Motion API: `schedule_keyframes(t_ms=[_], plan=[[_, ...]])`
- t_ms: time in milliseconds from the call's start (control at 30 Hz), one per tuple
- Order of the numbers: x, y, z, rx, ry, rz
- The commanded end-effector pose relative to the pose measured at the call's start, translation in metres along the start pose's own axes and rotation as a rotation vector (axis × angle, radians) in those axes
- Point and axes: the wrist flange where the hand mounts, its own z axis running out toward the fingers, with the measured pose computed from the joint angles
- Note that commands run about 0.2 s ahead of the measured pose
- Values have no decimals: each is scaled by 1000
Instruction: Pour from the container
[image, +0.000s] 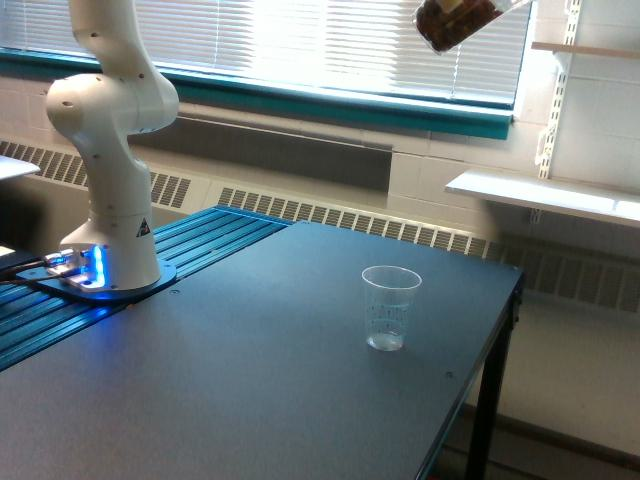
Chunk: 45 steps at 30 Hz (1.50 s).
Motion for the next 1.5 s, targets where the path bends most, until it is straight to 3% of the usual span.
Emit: schedule_keyframes(t_ms=[33, 300, 633, 1000, 1500], plan=[[1, -6, -5, 5, 19, -12], [-5, -7, -7, 12, 23, -35], [-19, 0, 6, 17, 13, -77], [-38, 14, 16, -31, 0, -160], [-83, 45, 44, -88, -65, -224]])
